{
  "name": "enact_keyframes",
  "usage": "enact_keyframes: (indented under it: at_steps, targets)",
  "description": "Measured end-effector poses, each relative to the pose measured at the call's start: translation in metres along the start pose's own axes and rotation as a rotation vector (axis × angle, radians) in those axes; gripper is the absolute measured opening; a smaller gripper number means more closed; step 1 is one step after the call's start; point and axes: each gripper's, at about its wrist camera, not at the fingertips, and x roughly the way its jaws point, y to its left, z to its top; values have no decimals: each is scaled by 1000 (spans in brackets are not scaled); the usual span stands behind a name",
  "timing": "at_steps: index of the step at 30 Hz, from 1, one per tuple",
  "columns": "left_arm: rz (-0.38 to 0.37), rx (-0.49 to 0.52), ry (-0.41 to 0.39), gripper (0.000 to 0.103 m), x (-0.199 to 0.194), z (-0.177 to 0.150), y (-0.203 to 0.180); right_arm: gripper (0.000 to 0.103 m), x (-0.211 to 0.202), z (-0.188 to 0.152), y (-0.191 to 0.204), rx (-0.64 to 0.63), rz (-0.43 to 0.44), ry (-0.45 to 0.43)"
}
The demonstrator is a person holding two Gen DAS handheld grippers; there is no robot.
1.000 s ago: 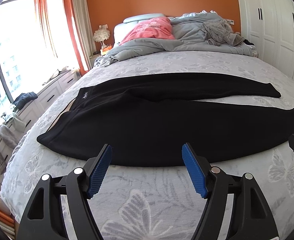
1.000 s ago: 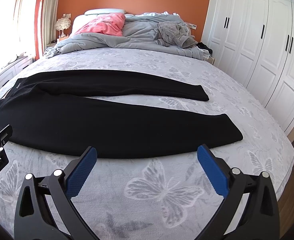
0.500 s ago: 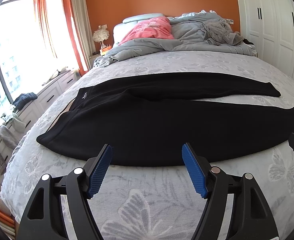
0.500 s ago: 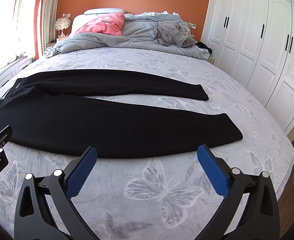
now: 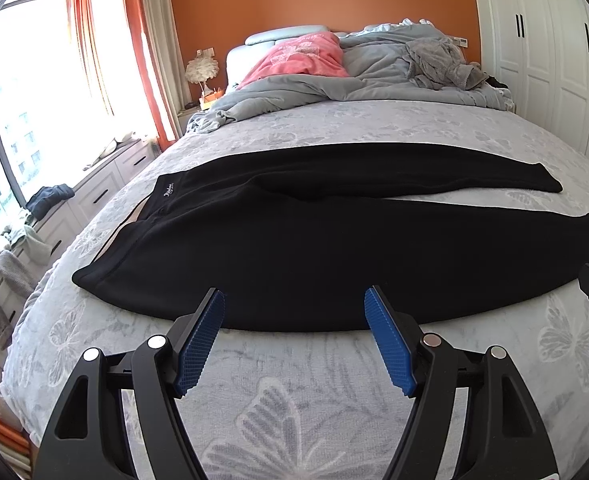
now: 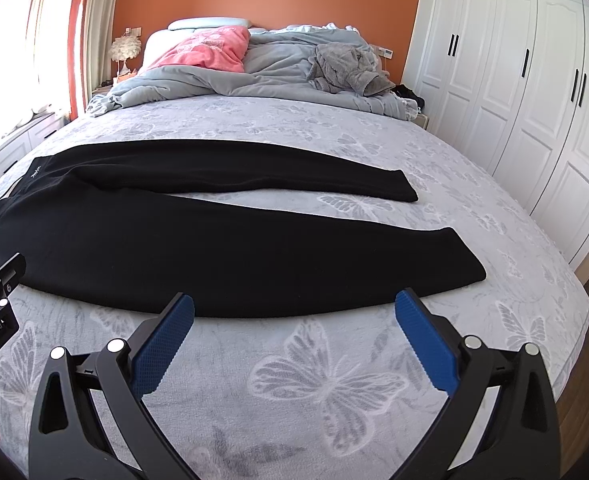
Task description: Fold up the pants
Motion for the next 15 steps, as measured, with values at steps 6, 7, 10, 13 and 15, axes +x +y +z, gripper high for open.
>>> enact_keyframes:
  at_steps: [6, 7, 10, 13, 15]
  targets:
    - [3, -1, 0, 70, 1, 0, 0, 98, 0, 0, 0, -1, 0, 0]
    - [3, -2, -1, 70, 0, -1, 0, 98, 0, 0, -1, 0, 1, 1]
    - [3, -1, -1, 70, 1, -1, 1, 98, 0, 0, 0, -2, -1, 0]
    - [3, 0, -1, 70, 1, -1, 0, 98, 0, 0, 1, -2, 0, 0]
    - [2, -1, 0, 70, 1, -1, 0, 98, 0, 0, 1, -2, -1, 0]
